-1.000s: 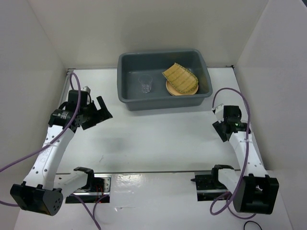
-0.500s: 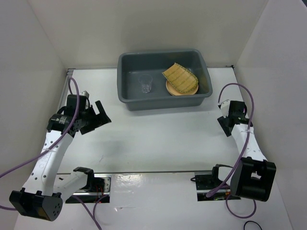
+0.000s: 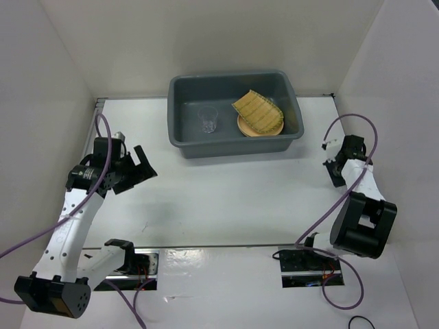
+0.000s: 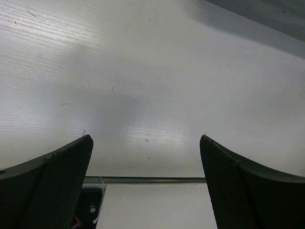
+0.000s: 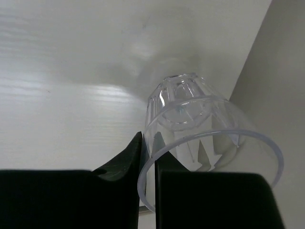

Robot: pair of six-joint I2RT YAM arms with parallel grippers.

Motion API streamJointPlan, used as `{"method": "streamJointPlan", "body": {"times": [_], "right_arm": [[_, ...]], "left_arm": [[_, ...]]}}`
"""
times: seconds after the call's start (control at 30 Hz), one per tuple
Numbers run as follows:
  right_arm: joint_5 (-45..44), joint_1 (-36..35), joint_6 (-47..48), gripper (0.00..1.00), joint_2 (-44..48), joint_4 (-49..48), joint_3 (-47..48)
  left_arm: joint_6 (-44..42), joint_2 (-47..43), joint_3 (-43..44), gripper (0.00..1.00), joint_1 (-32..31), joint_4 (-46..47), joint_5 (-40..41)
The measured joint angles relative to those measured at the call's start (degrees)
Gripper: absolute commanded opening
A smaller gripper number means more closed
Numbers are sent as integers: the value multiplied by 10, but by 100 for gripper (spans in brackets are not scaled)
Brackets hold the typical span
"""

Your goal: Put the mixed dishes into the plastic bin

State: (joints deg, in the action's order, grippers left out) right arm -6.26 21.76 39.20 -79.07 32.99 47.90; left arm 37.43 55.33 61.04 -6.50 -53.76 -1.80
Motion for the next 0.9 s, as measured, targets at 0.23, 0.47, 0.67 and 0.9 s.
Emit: {"method": "streamJointPlan", "body": {"times": [0.23,0.47,0.67,0.9], "right_arm": [[76,-127,-65,0,77,108,237],[137,-469,-122,0,77,73,490],[126,-518,-128,0,-107,73,627],[101,-631,-108,0,-343,93,639]], "left_arm": [[0,-16,-23,99,14,-3,0],[-13,-7,-19,99,26,-3,4],[-39,19,10,99,37,-4,29],[-58,2,17,99,53,-18,47]]}}
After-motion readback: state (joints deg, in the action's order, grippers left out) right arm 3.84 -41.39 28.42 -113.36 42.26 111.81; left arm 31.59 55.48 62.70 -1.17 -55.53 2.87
